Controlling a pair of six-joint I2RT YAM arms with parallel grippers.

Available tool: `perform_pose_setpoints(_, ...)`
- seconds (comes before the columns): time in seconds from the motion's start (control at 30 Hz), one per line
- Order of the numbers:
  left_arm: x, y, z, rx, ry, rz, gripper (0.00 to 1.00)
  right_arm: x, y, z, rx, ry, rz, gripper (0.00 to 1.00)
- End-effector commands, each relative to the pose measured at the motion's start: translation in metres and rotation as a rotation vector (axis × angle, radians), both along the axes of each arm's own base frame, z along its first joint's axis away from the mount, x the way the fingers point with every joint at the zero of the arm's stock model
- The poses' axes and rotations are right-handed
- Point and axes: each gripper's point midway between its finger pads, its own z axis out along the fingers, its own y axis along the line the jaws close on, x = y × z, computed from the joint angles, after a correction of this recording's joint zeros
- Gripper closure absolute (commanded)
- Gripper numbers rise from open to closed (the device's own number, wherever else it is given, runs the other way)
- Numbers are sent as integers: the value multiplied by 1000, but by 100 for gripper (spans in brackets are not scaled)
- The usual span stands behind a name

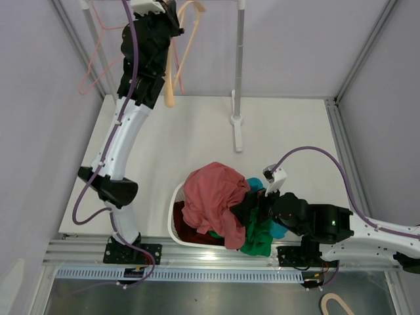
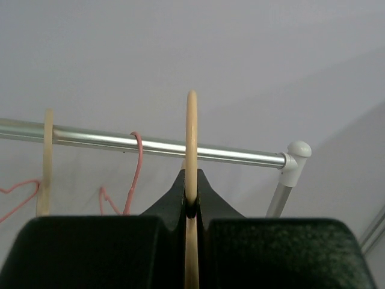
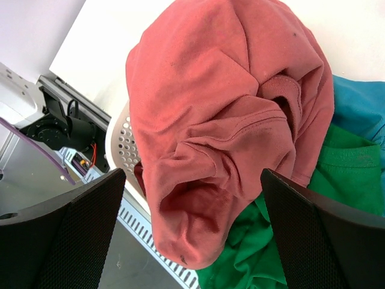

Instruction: Remove the t-shirt from the hanger

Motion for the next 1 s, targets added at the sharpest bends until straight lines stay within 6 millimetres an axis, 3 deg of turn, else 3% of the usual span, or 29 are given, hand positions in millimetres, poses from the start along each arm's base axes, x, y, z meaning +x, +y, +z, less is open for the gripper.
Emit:
perform_pose_setpoints(0.0,3,0,28,-31,-109,12,99,0,4,8,40,-12,0,1)
perform_pose_setpoints(0.27,33,-21,-2,-32,-75,-27,99,0,1,11,50,-11,-9,0)
perform_pose_setpoints(0.73,44,-27,2,-50,-153,-23,99,-1,3,6,60,3,-8,0)
perform_pose_setpoints(0.97,59,-41,-15,-32,-141,-56,98,0,2,7,62,0,-10,1)
